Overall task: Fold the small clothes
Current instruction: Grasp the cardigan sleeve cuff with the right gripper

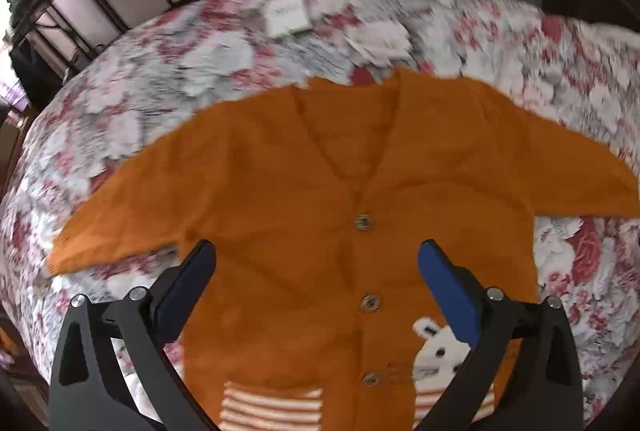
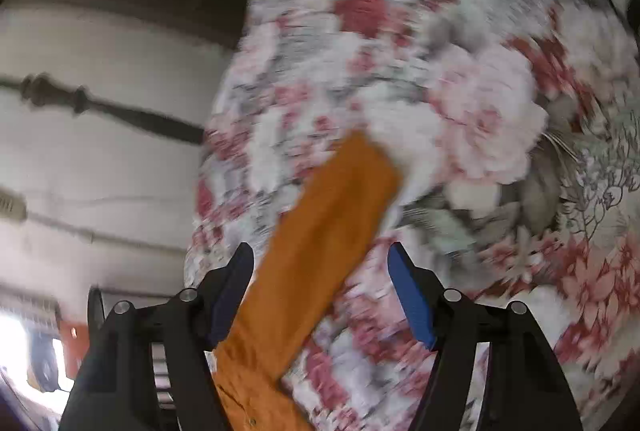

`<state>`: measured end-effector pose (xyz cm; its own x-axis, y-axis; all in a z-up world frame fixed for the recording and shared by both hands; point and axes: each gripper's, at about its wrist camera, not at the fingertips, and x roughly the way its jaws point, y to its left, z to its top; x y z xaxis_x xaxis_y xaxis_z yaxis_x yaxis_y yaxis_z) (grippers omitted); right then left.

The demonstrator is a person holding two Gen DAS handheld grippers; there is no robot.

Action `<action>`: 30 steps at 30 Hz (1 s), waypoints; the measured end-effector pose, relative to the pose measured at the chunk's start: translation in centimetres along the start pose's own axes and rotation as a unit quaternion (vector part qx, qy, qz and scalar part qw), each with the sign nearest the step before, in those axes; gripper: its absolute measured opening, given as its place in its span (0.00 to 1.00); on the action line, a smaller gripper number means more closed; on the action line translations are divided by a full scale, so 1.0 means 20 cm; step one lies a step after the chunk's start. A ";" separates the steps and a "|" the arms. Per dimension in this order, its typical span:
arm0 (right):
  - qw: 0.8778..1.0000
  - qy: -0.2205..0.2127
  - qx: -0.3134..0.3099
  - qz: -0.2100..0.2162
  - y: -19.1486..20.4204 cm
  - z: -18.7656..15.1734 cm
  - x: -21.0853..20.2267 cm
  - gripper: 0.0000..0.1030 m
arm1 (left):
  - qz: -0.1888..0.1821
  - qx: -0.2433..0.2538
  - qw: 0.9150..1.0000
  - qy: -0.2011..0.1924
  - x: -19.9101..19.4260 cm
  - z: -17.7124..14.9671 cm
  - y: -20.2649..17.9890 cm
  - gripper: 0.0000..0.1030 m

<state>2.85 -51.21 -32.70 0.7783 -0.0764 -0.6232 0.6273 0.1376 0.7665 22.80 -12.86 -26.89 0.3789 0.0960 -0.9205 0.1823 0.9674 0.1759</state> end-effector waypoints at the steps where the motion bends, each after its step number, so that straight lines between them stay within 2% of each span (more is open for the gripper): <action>1: 1.000 0.001 0.017 0.001 -0.04 0.02 0.03 0.67 | 0.000 0.004 1.000 0.007 0.05 0.01 -0.03 0.96; 3: 1.000 -0.002 0.028 0.002 -0.06 0.06 0.06 0.67 | -0.002 0.007 1.000 0.022 0.13 0.02 -0.06 0.96; 8: 1.000 -0.021 0.002 -0.014 -0.01 0.15 0.15 0.65 | -0.003 0.014 0.999 0.036 0.22 0.02 -0.09 0.96; 9: 1.000 -0.021 -0.001 -0.021 -0.01 0.16 0.18 0.59 | 0.000 0.014 0.999 0.039 0.24 0.02 -0.09 0.96; 10: 0.999 -0.022 -0.006 -0.031 -0.02 0.16 0.20 0.46 | 0.001 0.013 0.999 0.042 0.25 0.02 -0.08 0.96; 11: 0.999 -0.023 -0.004 -0.034 -0.03 0.15 0.21 0.39 | 0.000 0.012 0.999 0.045 0.26 0.02 -0.07 0.96; 13: 0.999 -0.024 0.005 -0.032 -0.05 0.14 0.21 0.18 | -0.002 0.006 0.999 0.053 0.29 0.03 -0.07 0.96; 15: 0.999 -0.028 0.003 -0.018 -0.03 0.13 0.20 0.10 | -0.002 0.003 0.998 0.057 0.29 0.03 -0.08 0.96; 19: 0.997 -0.048 -0.055 0.001 0.15 0.09 0.13 0.08 | -0.006 -0.010 0.998 0.059 0.27 0.05 -0.04 0.96; 30: 0.984 0.011 -0.165 0.066 0.65 -0.21 0.07 0.08 | -0.027 -0.070 0.996 0.041 0.08 0.14 0.19 0.96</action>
<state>11.96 -45.37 -24.17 0.8492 -0.0159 -0.5279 0.4753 0.4587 0.7508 26.78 -9.63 -26.76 0.2955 0.0554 -0.9537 0.0699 0.9944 0.0794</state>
